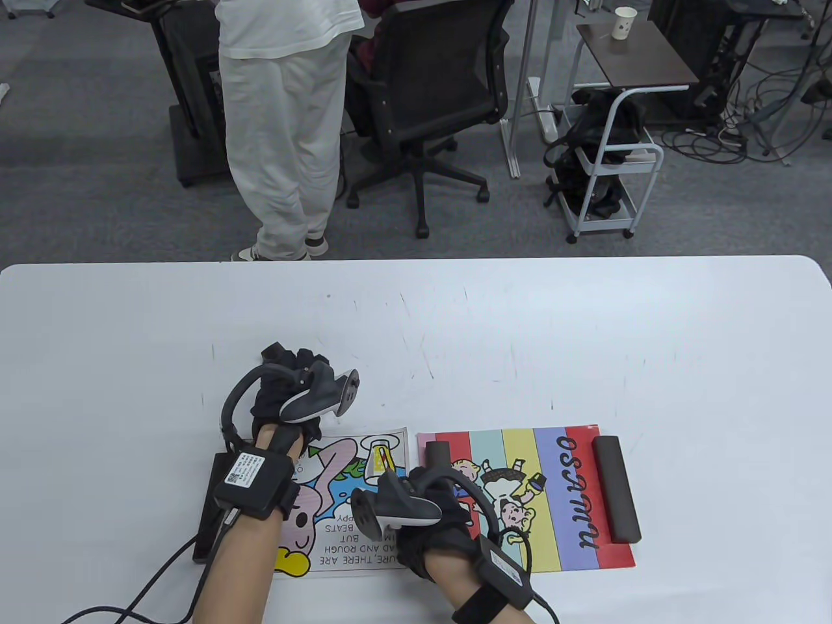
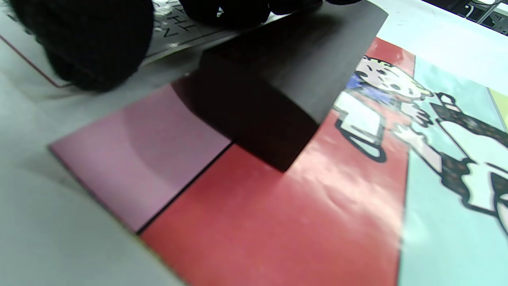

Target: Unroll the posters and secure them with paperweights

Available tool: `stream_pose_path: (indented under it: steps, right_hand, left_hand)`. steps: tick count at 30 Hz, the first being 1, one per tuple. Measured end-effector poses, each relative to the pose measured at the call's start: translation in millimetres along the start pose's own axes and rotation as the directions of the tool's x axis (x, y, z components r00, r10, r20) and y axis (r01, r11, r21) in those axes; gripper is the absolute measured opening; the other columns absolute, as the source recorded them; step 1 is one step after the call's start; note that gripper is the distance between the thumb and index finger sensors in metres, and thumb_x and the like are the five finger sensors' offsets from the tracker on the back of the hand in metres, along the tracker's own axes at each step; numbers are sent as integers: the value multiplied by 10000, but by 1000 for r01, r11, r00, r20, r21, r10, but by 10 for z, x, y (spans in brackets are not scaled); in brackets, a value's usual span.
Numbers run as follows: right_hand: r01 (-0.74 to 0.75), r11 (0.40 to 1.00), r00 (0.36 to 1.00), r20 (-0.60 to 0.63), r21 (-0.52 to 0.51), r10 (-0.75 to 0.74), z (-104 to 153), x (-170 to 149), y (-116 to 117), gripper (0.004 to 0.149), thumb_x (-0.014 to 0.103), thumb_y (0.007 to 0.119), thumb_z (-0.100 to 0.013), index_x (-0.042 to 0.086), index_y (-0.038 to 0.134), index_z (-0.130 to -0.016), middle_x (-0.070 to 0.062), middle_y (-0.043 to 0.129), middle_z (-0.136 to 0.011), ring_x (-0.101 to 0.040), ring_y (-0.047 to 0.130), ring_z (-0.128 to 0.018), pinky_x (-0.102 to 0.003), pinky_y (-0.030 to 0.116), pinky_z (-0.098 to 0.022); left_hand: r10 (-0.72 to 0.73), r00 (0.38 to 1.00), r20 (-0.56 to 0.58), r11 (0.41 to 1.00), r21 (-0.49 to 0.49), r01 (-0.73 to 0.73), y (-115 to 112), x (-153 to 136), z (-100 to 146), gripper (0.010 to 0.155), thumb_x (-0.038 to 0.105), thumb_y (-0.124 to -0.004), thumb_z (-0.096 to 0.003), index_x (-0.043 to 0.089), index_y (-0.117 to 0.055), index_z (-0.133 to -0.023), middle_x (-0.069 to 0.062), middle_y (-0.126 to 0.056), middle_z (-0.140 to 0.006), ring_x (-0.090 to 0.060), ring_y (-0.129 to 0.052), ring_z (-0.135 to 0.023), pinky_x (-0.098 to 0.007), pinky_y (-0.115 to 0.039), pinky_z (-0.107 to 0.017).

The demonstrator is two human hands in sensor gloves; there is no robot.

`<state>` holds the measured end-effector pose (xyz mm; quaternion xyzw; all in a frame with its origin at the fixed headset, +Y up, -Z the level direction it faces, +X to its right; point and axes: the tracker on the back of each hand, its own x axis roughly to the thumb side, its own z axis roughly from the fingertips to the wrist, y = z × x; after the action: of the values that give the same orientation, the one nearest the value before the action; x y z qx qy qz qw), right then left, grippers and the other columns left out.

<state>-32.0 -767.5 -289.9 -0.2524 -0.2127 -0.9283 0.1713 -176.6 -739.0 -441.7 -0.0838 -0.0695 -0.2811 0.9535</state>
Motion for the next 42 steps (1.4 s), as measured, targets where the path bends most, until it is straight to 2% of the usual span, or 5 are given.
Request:
stream_pose_path:
  steps: [17,22,32,37,42]
  right_hand:
    - [114,993,993,14,33,-115,42,-73,24,878,524,807,-317,244,353,-1014,-74,319,-1141,-407,245,-1037,-581,330,-736]
    - [230,962,973,26,-145,-229,260,-285,-243,895,554,835,-318,245,364,-1014,-89,354,-1140,-435,306,-1031,-598,359,-730]
    - [464,674,868,147,-575,-473,937,-894,-416,862,616,784,-348,241,399,-1022,-101,437,-1136,-447,471,-1015,-617,462,-714]
    - [699,434,669,305,-569,-677,953,-1121,-127,855,635,763,-364,222,406,-1023,-116,506,-1118,-451,559,-985,-610,517,-697]
    - [786,354,565,356,-507,-745,929,-1236,29,855,649,737,-370,218,386,-1020,-112,502,-1111,-444,556,-979,-602,520,-694]
  left_hand:
    - [-121,990,66,992,38,119,-338,128,-194,676,395,-845,-324,381,-555,-934,69,-666,-1032,-215,-762,-995,-435,-726,-685]
    - [-37,999,37,992,123,32,-285,13,-89,682,389,-803,-330,324,-530,-951,16,-699,-997,-248,-798,-967,-435,-753,-658]
    - [387,922,-23,881,304,-363,194,-488,532,687,407,-783,-348,274,-534,-974,-34,-716,-990,-294,-822,-947,-452,-767,-639]
    - [576,816,42,753,362,-550,363,-657,974,685,433,-761,-374,218,-542,-988,-82,-724,-969,-341,-851,-922,-459,-791,-616]
    - [739,668,87,610,333,-719,343,-738,1245,692,482,-727,-401,139,-581,-984,-122,-786,-905,-299,-985,-792,-404,-873,-519]
